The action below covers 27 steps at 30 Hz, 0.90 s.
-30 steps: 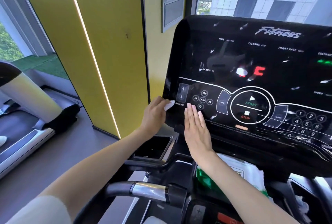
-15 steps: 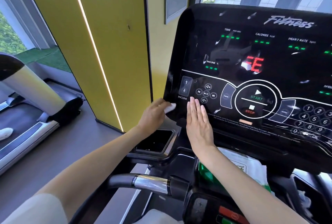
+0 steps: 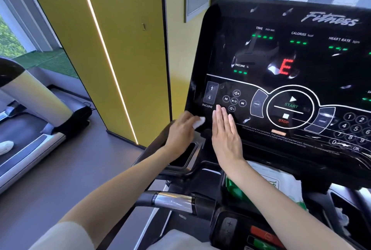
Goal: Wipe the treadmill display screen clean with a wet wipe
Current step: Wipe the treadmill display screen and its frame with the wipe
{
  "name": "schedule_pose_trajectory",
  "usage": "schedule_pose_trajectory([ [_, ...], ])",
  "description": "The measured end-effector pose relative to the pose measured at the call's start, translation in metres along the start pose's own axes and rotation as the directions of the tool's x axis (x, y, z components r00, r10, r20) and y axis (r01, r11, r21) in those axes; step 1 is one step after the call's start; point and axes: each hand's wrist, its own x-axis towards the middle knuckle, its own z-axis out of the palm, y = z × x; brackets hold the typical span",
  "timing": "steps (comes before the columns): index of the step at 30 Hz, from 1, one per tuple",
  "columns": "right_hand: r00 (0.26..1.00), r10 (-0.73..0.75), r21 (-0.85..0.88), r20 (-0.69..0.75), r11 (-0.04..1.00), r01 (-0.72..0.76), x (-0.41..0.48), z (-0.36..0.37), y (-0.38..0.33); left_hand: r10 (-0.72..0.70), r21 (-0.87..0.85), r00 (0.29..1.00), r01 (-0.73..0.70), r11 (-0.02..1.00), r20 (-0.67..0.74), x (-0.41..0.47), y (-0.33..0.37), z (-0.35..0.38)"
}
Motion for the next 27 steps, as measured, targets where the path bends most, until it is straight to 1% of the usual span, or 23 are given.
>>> schedule_pose_trajectory([
  [1,1.000,-0.001,0.011,0.004,1.000,0.001,0.000,0.000,0.000,0.066,0.011,0.996,-0.067,0.998,0.059,-0.009,0.000,0.002],
  [2,1.000,-0.004,0.022,0.007,1.000,0.004,-0.001,0.001,0.001,0.103,0.013,0.990,-0.104,0.994,0.097,-0.016,-0.003,0.003],
  [3,1.000,-0.007,0.025,0.006,1.000,0.006,-0.002,0.000,0.001,0.110,0.013,0.989,-0.112,0.994,0.103,-0.019,-0.008,0.001],
  [4,1.000,-0.006,0.022,0.001,1.000,0.006,-0.002,0.000,0.001,0.090,0.007,0.992,-0.091,0.996,0.086,-0.017,-0.013,-0.001],
  [7,1.000,0.014,0.020,-0.008,1.000,-0.013,-0.001,-0.001,0.000,-0.075,-0.064,0.997,0.073,0.995,-0.026,0.001,-0.013,-0.007],
  [8,1.000,0.019,0.018,-0.007,1.000,-0.018,-0.001,0.000,-0.001,-0.100,-0.084,0.994,0.096,0.992,-0.048,0.007,-0.007,-0.006],
  [9,1.000,0.020,0.014,-0.005,1.000,-0.020,-0.001,0.000,-0.001,-0.078,-0.087,0.996,0.074,0.993,-0.044,0.009,0.000,-0.005],
  [10,1.000,0.016,0.009,-0.001,1.000,-0.016,-0.001,0.000,0.000,-0.021,-0.079,1.000,0.020,0.997,-0.017,0.008,0.005,-0.002],
  [12,1.000,0.007,0.014,0.000,1.000,-0.007,-0.002,0.000,0.001,0.074,-0.060,0.995,-0.070,0.996,0.066,-0.005,0.007,0.004],
  [15,1.000,0.004,0.028,0.005,1.000,-0.005,-0.003,-0.001,0.002,0.108,-0.040,0.988,-0.104,0.994,0.115,-0.015,-0.008,-0.002],
  [16,1.000,0.005,0.028,0.003,1.000,-0.005,-0.003,-0.002,0.001,0.105,-0.034,0.989,-0.102,0.994,0.104,-0.011,-0.012,-0.006],
  [17,1.000,0.009,0.033,0.000,0.999,-0.008,-0.003,-0.002,0.001,0.071,-0.034,0.995,-0.069,0.997,0.067,-0.005,-0.013,-0.011],
  [19,1.000,0.014,0.045,-0.012,0.999,-0.014,-0.002,0.000,0.000,-0.067,-0.060,0.995,0.063,0.996,-0.071,0.011,-0.013,-0.018],
  [20,1.000,0.012,0.051,-0.017,0.999,-0.011,-0.002,0.000,0.000,-0.105,-0.062,0.986,0.098,0.993,-0.127,0.016,-0.013,-0.018],
  [21,1.000,0.009,0.057,-0.021,0.998,-0.008,-0.002,0.000,0.000,-0.089,-0.051,0.986,0.083,0.995,-0.139,0.018,-0.011,-0.017],
  [22,1.000,0.008,0.061,-0.023,0.998,-0.007,-0.002,-0.001,0.000,-0.027,-0.030,0.994,0.024,0.999,-0.110,0.015,-0.011,-0.014],
  [24,1.000,0.003,0.081,-0.029,0.997,-0.001,-0.002,-0.001,0.002,0.111,0.007,0.993,-0.111,0.994,0.031,-0.001,-0.010,-0.006],
  [25,1.000,-0.009,0.094,-0.024,0.996,0.011,-0.003,-0.001,0.003,0.145,0.020,0.986,-0.147,0.989,0.078,-0.008,-0.010,-0.004],
  [26,0.999,-0.022,0.108,-0.023,0.994,0.024,-0.004,-0.002,0.005,0.144,0.020,0.986,-0.146,0.989,0.085,-0.009,-0.011,-0.004],
  [27,0.999,-0.033,0.118,-0.038,0.992,0.037,-0.005,-0.002,0.006,0.117,0.007,0.991,-0.118,0.993,0.059,-0.004,-0.012,-0.006],
])
